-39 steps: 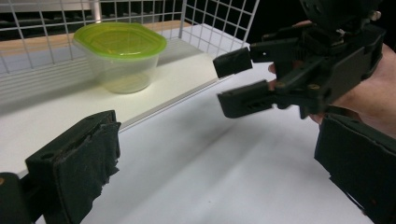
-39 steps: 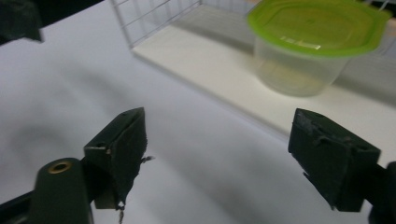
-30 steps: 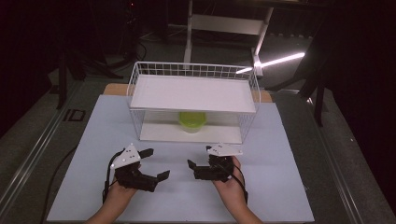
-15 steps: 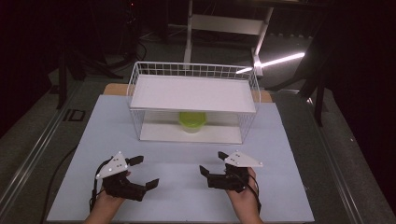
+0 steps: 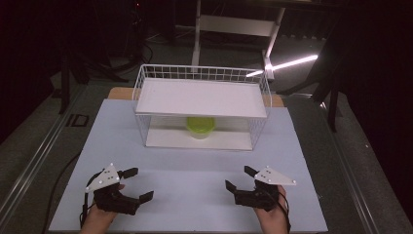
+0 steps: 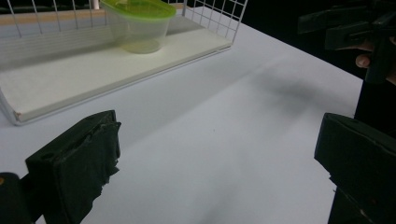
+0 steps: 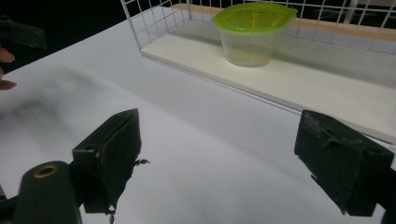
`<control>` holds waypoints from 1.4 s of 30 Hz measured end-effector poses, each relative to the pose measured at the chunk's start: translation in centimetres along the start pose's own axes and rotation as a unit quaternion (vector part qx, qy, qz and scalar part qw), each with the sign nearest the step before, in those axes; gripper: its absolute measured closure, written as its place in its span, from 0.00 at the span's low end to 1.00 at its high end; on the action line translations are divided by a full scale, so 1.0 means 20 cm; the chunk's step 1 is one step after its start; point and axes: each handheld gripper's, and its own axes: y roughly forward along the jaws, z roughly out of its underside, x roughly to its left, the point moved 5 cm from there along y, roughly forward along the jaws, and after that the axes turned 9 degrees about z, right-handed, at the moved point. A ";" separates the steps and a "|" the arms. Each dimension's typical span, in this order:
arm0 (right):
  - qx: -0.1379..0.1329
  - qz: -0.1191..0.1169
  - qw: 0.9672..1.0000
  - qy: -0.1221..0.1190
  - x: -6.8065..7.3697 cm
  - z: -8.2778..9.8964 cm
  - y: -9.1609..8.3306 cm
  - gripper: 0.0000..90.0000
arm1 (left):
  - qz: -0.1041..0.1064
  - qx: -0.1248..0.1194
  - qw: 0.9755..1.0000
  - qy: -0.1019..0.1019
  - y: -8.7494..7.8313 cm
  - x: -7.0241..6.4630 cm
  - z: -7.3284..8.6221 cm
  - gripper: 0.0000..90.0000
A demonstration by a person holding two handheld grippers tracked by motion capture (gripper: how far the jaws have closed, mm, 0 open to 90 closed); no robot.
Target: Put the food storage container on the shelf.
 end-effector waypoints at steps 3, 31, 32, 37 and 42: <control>-0.009 0.000 1.000 0.004 -0.02 0.02 -0.03 0.16 | -0.002 0.002 1.000 0.007 -0.01 0.00 0.01 0.01; 0.008 -0.004 1.000 0.007 -0.11 0.14 -0.02 0.16 | 0.001 -0.008 1.000 0.006 -0.01 0.02 0.07 0.01; 0.009 -0.002 1.000 0.006 -0.12 0.14 -0.02 0.16 | 0.000 -0.008 1.000 0.007 -0.01 0.02 0.07 0.01; 0.019 -0.005 1.000 0.008 -0.12 0.16 0.01 0.16 | -0.002 -0.014 1.000 0.004 -0.02 0.03 0.07 0.01; 0.022 -0.003 1.000 0.008 -0.13 0.17 0.02 0.16 | -0.002 -0.016 1.000 0.001 -0.03 0.04 0.08 0.01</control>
